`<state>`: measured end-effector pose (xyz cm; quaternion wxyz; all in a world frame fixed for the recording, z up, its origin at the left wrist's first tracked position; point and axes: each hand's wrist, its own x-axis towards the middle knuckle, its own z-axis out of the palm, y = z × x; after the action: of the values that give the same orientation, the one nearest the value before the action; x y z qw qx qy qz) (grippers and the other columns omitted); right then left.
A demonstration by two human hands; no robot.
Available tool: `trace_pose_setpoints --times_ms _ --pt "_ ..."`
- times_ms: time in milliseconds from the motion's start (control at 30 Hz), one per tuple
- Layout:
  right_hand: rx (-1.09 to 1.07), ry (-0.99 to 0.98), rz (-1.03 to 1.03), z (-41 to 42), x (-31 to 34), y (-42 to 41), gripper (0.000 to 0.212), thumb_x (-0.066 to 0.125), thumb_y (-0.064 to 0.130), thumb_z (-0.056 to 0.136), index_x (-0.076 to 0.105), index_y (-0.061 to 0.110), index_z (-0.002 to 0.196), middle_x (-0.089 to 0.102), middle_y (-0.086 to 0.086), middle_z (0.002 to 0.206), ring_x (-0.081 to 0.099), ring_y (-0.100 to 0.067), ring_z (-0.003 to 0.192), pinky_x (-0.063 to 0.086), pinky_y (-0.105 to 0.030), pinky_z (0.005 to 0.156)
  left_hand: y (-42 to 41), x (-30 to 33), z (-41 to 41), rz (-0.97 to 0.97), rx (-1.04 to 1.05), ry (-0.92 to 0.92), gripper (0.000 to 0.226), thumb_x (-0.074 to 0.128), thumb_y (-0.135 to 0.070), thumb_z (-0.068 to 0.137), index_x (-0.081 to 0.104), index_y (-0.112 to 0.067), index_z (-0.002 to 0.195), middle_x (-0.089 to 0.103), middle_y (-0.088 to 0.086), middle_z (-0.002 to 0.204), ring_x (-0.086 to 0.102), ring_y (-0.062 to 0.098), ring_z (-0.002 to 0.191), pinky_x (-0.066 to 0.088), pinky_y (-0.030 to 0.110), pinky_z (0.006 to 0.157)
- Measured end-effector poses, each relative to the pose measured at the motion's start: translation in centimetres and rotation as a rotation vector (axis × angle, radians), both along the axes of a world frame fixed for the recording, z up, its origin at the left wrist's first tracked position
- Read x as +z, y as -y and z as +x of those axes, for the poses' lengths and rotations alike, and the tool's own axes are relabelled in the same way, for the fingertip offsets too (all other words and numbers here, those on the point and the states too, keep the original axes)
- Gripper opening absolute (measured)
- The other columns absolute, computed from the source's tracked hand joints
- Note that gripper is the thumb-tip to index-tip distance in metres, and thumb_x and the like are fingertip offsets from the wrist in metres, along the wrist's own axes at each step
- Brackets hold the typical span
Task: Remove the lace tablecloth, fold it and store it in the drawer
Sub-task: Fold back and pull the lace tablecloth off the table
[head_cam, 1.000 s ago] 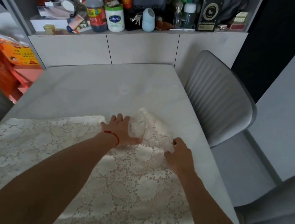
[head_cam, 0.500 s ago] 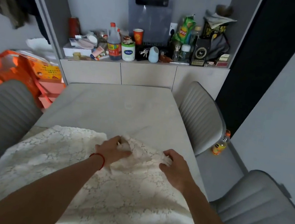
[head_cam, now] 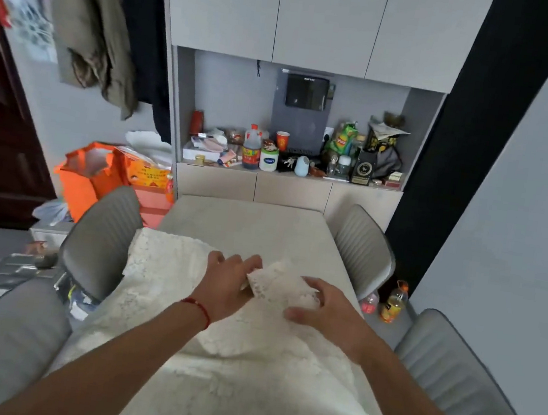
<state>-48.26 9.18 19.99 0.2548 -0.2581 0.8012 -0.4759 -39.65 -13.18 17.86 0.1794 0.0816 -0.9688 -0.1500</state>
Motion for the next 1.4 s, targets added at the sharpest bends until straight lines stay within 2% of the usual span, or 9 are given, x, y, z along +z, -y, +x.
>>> trace_pose_setpoints --times_ms 200,333,500,600,700,967,1067,1233,1400 --pt "-0.186 -0.187 -0.196 10.4 5.3 -4.2 0.045 0.089 0.012 0.079 0.069 0.027 0.116 0.079 0.014 0.102 0.075 -0.002 0.092 0.062 -0.024 0.077 -2.9 5.4 10.4 0.173 -0.173 0.066 0.034 0.069 -0.020 0.080 0.052 -0.031 0.107 0.072 -0.002 0.074 0.066 0.022 0.067 0.042 0.031 0.063" --pt "-0.218 -0.296 -0.272 15.2 9.7 -7.6 0.046 0.089 0.014 0.080 0.067 0.026 0.118 0.077 0.016 0.101 0.073 -0.001 0.093 0.058 -0.016 0.075 -5.9 11.3 15.4 0.106 -0.334 0.197 0.033 0.070 -0.019 0.082 0.059 -0.033 0.110 0.072 -0.002 0.091 0.064 0.022 0.083 0.053 0.035 0.074" --pt "-0.108 -0.412 -0.382 20.0 16.9 -11.9 0.043 0.089 0.007 0.079 0.064 0.025 0.109 0.080 0.010 0.098 0.077 -0.009 0.088 0.063 -0.026 0.073 -11.3 18.3 21.6 0.167 -0.358 0.102 0.034 0.064 -0.069 0.084 0.063 -0.052 0.114 0.073 -0.018 0.103 0.068 0.000 0.091 0.051 0.010 0.071" --pt "-0.019 -0.447 -0.457 22.4 20.3 -15.0 0.045 0.088 0.003 0.079 0.062 0.017 0.114 0.081 0.005 0.099 0.078 -0.012 0.088 0.063 -0.027 0.071 -15.7 21.7 25.2 0.198 -0.307 0.004 0.043 0.042 -0.084 0.079 0.063 -0.057 0.105 0.077 -0.007 0.102 0.072 0.012 0.094 0.058 0.026 0.079" --pt "0.044 -0.420 -0.558 24.3 22.7 -18.9 0.046 0.087 0.003 0.081 0.061 0.010 0.118 0.081 0.001 0.098 0.078 -0.016 0.089 0.064 -0.030 0.073 -20.7 24.0 28.2 0.299 -0.309 -0.092 0.050 0.046 -0.073 0.094 0.070 -0.035 0.115 0.078 -0.008 0.103 0.074 0.014 0.097 0.060 0.039 0.086" --pt "0.229 -0.310 -0.631 27.4 23.0 -28.0 0.039 0.086 0.008 0.083 0.063 0.011 0.115 0.081 -0.007 0.105 0.079 -0.023 0.094 0.065 -0.039 0.080 -31.7 25.1 33.0 0.450 -0.304 -0.234 0.027 0.061 -0.032 0.101 0.071 -0.031 0.077 0.064 -0.019 0.063 0.057 -0.005 0.057 0.042 0.014 0.055" --pt "0.262 -0.317 -0.580 28.7 21.7 -29.7 0.038 0.085 0.004 0.083 0.062 0.008 0.112 0.082 -0.007 0.101 0.079 -0.020 0.089 0.062 -0.031 0.075 -34.7 24.3 33.9 0.620 -0.327 -0.284 0.012 0.064 -0.023 0.100 0.076 -0.025 0.097 0.075 -0.013 0.081 0.066 0.002 0.073 0.050 0.017 0.066" --pt "0.227 -0.390 -0.456 30.8 19.3 -31.8 0.052 0.090 0.022 0.080 0.054 0.028 0.117 0.080 -0.007 0.100 0.074 -0.036 0.096 0.059 -0.054 0.087 -37.0 21.2 35.3 0.805 -0.208 -0.301 0.010 0.073 -0.020 0.093 0.082 -0.016 0.089 0.081 -0.001 0.082 0.074 0.010 0.074 0.056 0.023 0.065" --pt "0.180 -0.501 -0.409 33.1 17.5 -32.7 0.037 0.080 0.047 0.085 0.055 0.037 0.109 0.072 0.004 0.099 0.070 -0.018 0.090 0.057 -0.040 0.084 -37.6 18.6 38.0 0.818 -0.182 -0.346 0.025 0.081 -0.040 0.076 0.085 -0.019 0.089 0.082 0.007 0.083 0.075 0.017 0.069 0.058 0.027 0.058"
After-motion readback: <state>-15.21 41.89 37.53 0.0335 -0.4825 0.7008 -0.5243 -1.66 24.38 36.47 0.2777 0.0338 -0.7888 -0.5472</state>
